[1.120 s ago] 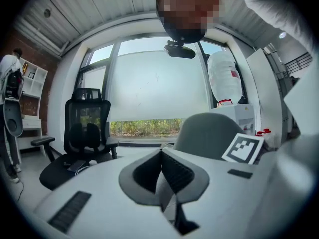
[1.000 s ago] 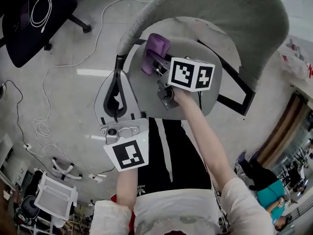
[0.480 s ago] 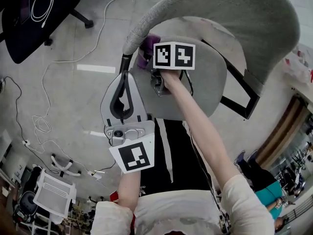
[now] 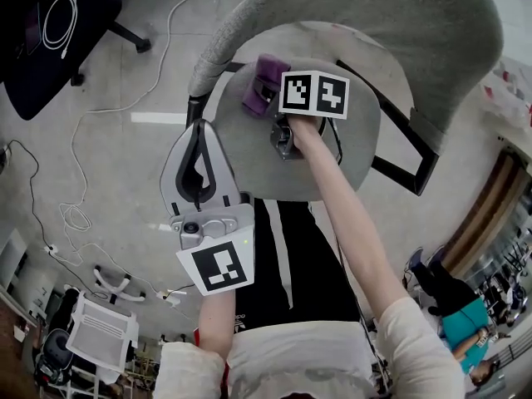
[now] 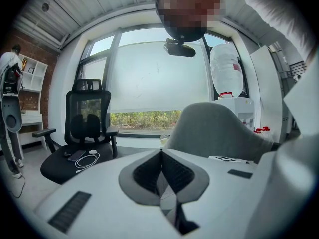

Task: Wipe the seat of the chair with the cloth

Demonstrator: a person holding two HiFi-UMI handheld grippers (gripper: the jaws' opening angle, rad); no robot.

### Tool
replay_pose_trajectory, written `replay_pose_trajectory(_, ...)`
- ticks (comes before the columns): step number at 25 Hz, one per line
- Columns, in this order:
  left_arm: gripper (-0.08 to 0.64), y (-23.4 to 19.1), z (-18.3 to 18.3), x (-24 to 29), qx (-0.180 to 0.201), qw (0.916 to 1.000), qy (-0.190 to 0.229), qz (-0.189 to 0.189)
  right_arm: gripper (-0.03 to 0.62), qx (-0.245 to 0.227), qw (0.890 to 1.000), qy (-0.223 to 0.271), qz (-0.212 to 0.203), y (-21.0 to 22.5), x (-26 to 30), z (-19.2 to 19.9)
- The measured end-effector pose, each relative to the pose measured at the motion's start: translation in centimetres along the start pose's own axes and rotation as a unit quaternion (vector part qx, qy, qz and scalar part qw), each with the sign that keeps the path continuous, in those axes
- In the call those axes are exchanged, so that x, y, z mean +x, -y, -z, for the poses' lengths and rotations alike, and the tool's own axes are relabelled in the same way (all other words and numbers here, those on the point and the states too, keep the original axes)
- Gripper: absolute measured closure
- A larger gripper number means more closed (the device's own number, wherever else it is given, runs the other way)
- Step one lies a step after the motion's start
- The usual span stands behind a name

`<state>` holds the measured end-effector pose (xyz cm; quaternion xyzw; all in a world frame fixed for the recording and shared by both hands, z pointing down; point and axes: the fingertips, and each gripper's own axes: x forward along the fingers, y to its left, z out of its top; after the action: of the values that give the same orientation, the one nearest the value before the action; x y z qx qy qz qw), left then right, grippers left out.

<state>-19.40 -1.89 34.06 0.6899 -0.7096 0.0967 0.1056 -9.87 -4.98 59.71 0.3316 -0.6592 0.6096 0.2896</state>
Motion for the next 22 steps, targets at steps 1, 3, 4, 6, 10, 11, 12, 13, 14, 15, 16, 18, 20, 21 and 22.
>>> replay_pose_trajectory(1,0.548,0.4,-0.2,0.2,0.001,1.0000,0.002,0.004,0.506,-0.001,1.000,0.002,0.004,0.7,-0.6,-0.1)
replay_pose_trajectory(3,0.548,1.2,-0.5,0.5,0.002,0.9999,0.005,0.011,0.506,-0.004,1.000,0.007,0.017,2.5,-1.9,-0.4)
replay_pose_trajectory(4,0.548,1.6,-0.6,0.7,0.003,0.9999,0.006,0.015,0.506,-0.005,1.000,0.010,0.023,3.5,-2.6,-0.5)
replay_pose_trajectory(6,0.548,2.4,-0.7,1.0,0.005,0.9997,0.005,0.023,0.506,-0.002,0.999,0.015,0.035,5.6,-4.2,-0.7)
replay_pose_trajectory(10,0.548,3.7,-0.8,1.6,0.008,0.9993,0.004,0.036,0.506,-0.003,0.997,0.029,0.065,9.8,-7.5,-1.2)
replay_pose_trajectory(11,0.548,4.0,-0.8,1.6,0.009,0.9992,0.003,0.039,0.506,-0.005,0.997,0.031,0.076,10.9,-8.4,-1.3)
replay_pose_trajectory(12,0.548,4.3,-0.7,1.7,0.010,0.9990,0.002,0.043,0.506,-0.006,0.996,0.034,0.088,12.1,-9.3,-1.3)
replay_pose_trajectory(13,0.548,4.5,-0.7,1.7,0.011,0.9989,0.001,0.046,0.506,-0.007,0.994,0.036,0.100,13.2,-10.2,-1.3)
replay_pose_trajectory(14,0.548,4.8,-0.6,1.8,0.013,0.9987,0.000,0.049,0.506,-0.007,0.993,0.038,0.112,14.3,-11.1,-1.3)
replay_pose_trajectory(15,0.548,5.2,-0.6,1.9,0.014,0.9986,0.000,0.051,0.506,-0.006,0.992,0.041,0.122,15.4,-11.9,-1.3)
replay_pose_trajectory(16,0.548,5.5,-0.7,1.9,0.014,0.9984,-0.001,0.054,0.506,-0.002,0.990,0.044,0.132,16.3,-12.7,-1.4)
replay_pose_trajectory(18,0.548,6.2,-0.8,2.0,0.015,0.9980,0.000,0.061,0.506,0.007,0.988,0.050,0.148,18.0,-14.1,-1.3)
replay_pose_trajectory(20,0.548,6.9,-1.0,2.2,0.016,0.9975,0.000,0.069,0.506,0.012,0.985,0.054,0.165,19.3,-15.2,-1.2)
replay_pose_trajectory(21,0.548,7.2,-1.1,2.3,0.017,0.9972,0.001,0.073,0.506,0.013,0.983,0.055,0.172,19.9,-15.7,-1.2)
replay_pose_trajectory(22,0.548,7.5,-1.2,2.4,0.018,0.9969,0.001,0.076,0.506,0.011,0.982,0.055,0.181,20.4,-16.1,-1.1)
